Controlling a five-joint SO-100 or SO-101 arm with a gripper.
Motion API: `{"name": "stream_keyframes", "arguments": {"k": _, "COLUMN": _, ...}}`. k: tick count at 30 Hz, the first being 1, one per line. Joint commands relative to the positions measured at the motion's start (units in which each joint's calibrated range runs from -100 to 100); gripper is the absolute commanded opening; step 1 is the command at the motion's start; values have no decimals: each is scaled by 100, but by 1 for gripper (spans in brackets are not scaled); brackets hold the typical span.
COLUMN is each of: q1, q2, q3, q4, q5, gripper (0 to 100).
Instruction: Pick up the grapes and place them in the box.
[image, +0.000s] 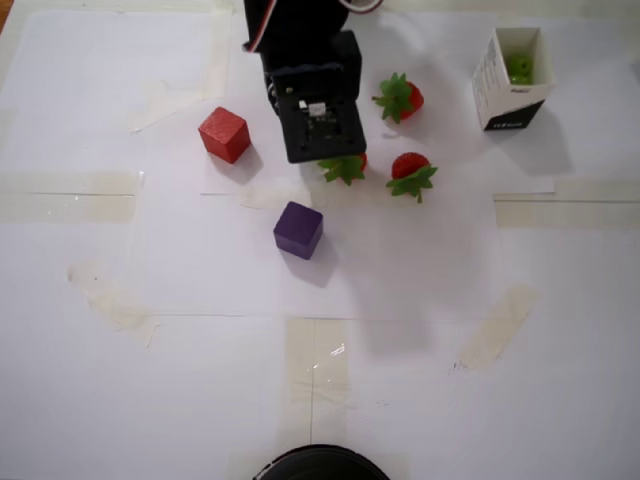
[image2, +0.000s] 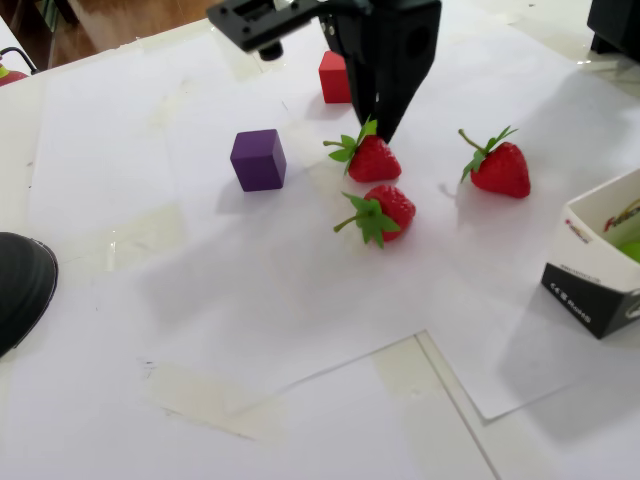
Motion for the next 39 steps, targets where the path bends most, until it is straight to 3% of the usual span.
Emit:
{"name": "stream_keyframes", "arguments": {"k": 1, "q1": 168, "q2": -1140, "q3": -850, "q4": 1092, "q5": 122, "gripper": 5}}
{"name": "stream_keyframes", "arguments": {"k": 7, "q1": -170, "q2": -2335, "q3": -1450, "q4": 2595, "q5": 88, "gripper": 6}}
{"name": "stream_keyframes", "arguments": {"k": 11, "q1": -1163, "q2": -2816, "q3": -1823, "q4": 3470, "q5": -205, "gripper": 6}}
{"name": "stream_keyframes", "arguments": {"k": 15, "q1": -2361, "q2": -2937, "q3": -1805, "q4": 3698, "q5": -562, "gripper": 6}}
{"name": "stream_keyframes", "arguments": {"k": 23, "q1": -3655, "q2": -2808, "q3": -1060, "q4": 2857, "q5": -908, "gripper": 6}}
{"name": "stream_keyframes", "arguments": {"k": 39, "q1": -4251, "q2": -1931, "q3": -978, "q4": 831, "q5": -987, "gripper": 6}}
